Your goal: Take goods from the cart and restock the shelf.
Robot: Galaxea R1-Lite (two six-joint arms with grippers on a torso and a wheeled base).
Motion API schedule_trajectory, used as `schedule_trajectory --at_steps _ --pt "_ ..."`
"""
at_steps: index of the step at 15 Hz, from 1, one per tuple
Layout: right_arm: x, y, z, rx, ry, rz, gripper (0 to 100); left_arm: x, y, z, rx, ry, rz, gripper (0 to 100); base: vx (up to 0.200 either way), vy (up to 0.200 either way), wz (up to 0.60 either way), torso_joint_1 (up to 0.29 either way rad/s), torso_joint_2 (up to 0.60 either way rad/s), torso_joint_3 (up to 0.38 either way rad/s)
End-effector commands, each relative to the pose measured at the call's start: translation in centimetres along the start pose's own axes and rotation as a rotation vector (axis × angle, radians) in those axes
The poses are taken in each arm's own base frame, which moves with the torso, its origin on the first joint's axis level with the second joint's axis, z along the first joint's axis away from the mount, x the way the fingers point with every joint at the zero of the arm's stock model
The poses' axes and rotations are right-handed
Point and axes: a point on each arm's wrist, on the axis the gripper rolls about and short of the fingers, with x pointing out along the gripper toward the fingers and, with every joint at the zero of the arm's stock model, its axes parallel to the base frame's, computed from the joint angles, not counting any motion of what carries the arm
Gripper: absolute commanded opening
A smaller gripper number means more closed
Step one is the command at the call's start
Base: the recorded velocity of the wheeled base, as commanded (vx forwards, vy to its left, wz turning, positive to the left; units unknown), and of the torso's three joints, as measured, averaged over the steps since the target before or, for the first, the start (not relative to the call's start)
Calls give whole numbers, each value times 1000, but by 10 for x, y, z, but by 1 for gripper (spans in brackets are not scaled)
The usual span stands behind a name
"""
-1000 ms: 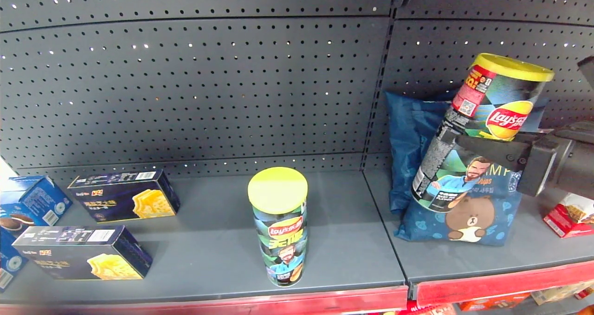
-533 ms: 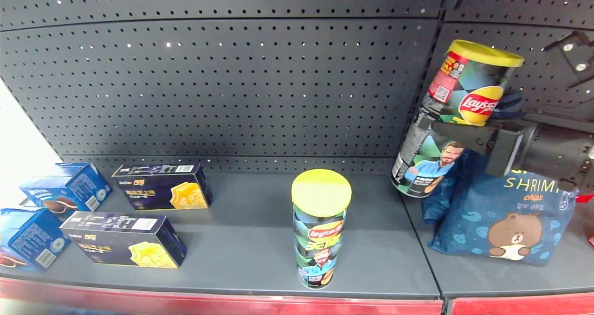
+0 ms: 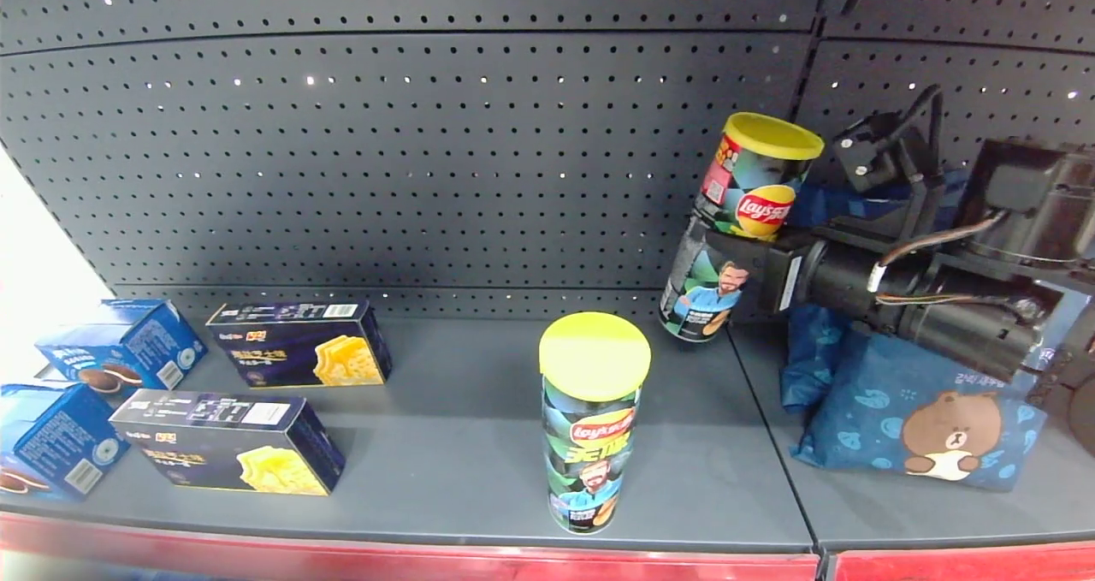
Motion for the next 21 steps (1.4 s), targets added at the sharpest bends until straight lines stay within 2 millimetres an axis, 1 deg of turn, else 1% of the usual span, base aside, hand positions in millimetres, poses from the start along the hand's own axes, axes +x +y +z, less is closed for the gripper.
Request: schedule_trajectory --at_steps 1,4,8,12,14,17,21 --pt "23 4 -16 1 48 -10 0 0 0 0 0 2 0 100 0 0 0 0 0 0" --pt "34 11 -19 1 59 -18 0 0 0 0 0 3 2 100 0 0 0 0 0 0" --pt "33 28 -18 1 61 25 0 0 0 0 0 3 0 100 0 0 0 0 0 0" --pt "31 32 -13 0 42 37 0 0 0 0 0 2 0 100 0 0 0 0 0 0" --pt "30 43 -11 0 32 66 0 0 0 0 0 2 0 100 0 0 0 0 0 0" --pt "32 47 -9 0 26 76 0 0 0 0 0 2 2 100 0 0 0 0 0 0" --pt "41 47 -19 -1 49 74 0 0 0 0 0 3 0 100 0 0 0 0 0 0"
